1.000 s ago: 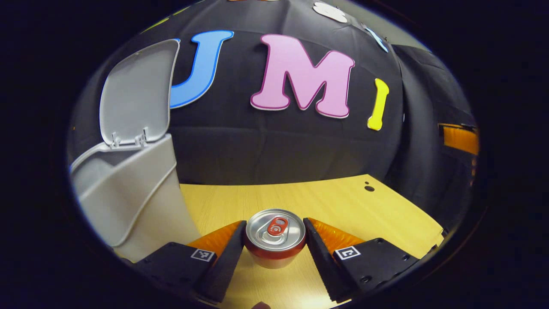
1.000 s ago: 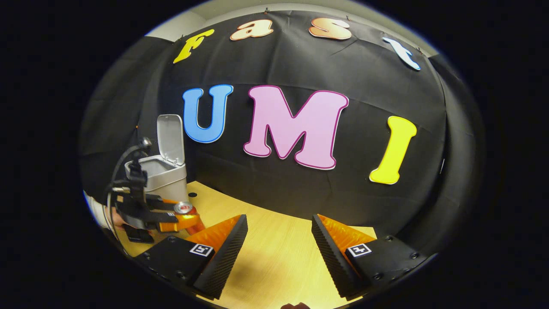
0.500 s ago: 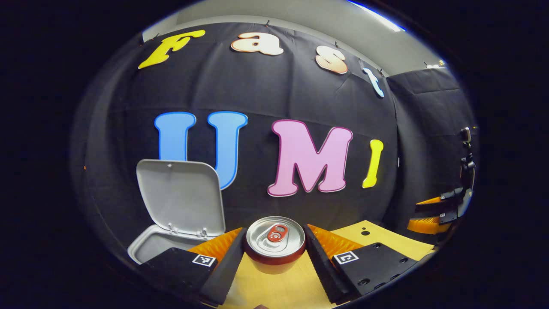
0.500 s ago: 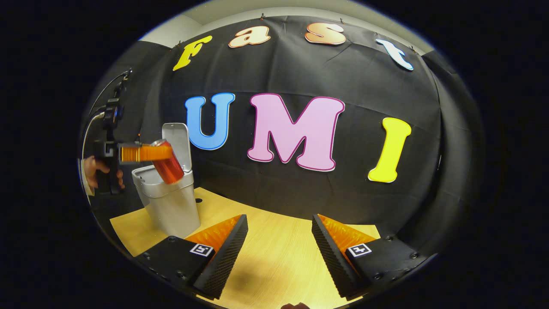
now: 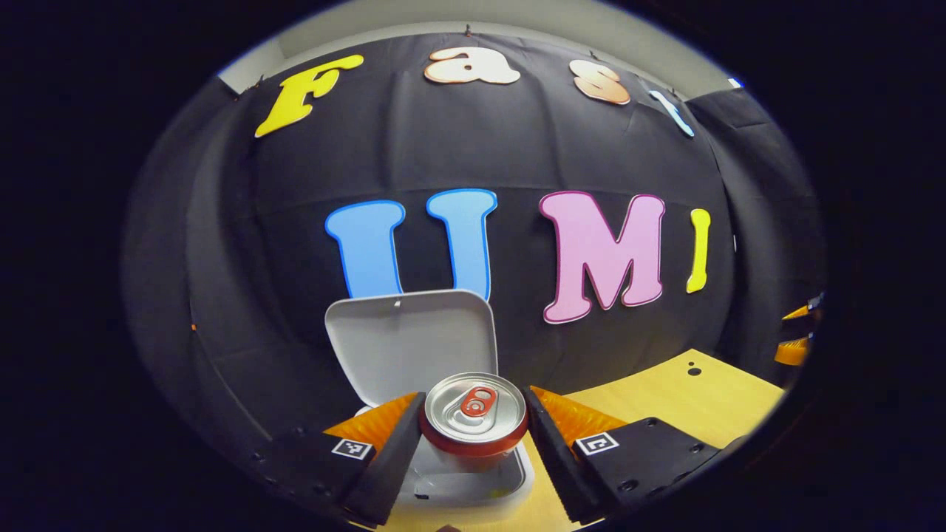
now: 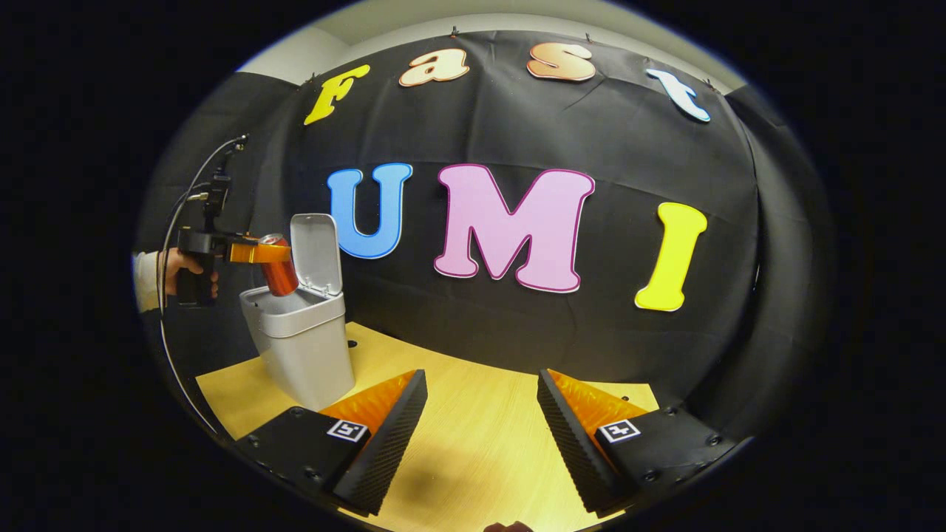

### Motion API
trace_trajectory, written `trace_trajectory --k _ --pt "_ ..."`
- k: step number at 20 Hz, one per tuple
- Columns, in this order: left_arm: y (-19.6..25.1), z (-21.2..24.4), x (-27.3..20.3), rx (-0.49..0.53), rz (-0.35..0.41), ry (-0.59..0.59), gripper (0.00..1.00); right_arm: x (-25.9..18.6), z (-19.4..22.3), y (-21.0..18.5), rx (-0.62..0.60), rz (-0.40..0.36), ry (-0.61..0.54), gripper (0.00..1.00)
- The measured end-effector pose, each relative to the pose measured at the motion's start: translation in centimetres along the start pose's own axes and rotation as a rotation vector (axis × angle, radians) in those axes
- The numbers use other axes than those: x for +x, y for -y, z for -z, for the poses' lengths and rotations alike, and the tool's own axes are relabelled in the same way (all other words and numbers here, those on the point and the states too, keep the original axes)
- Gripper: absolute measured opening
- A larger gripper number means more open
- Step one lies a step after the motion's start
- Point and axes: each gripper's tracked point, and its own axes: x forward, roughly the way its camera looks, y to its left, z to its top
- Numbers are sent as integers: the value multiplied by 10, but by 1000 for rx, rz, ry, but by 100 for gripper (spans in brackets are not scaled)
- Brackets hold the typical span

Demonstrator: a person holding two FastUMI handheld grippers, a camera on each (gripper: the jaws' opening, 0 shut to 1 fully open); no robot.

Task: Press the lid of the desktop garbage bin to open it, pick up the crumpled paper on the desktop and throw it into the bin, then pick up the pop can on the desktop and drop it into the bin, and finally close the garbage bin lid.

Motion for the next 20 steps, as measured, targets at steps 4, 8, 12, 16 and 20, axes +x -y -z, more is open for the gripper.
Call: trace_trajectory --k 4,8,12,16,20 --pt "-32 46 12 -11 -76 -123 84 -4 7 6 14 8 -20 97" --pt "-53 81 17 -64 -138 -219 87 -10 14 8 23 1 -41 97" --pt "-58 80 10 -52 -173 -218 95 -13 20 11 13 1 -55 97" --pt "-48 55 9 -13 -147 -169 95 -13 24 12 34 -3 -63 97" --pt "-34 17 17 47 -98 -95 94 -13 24 13 49 -8 -57 97"
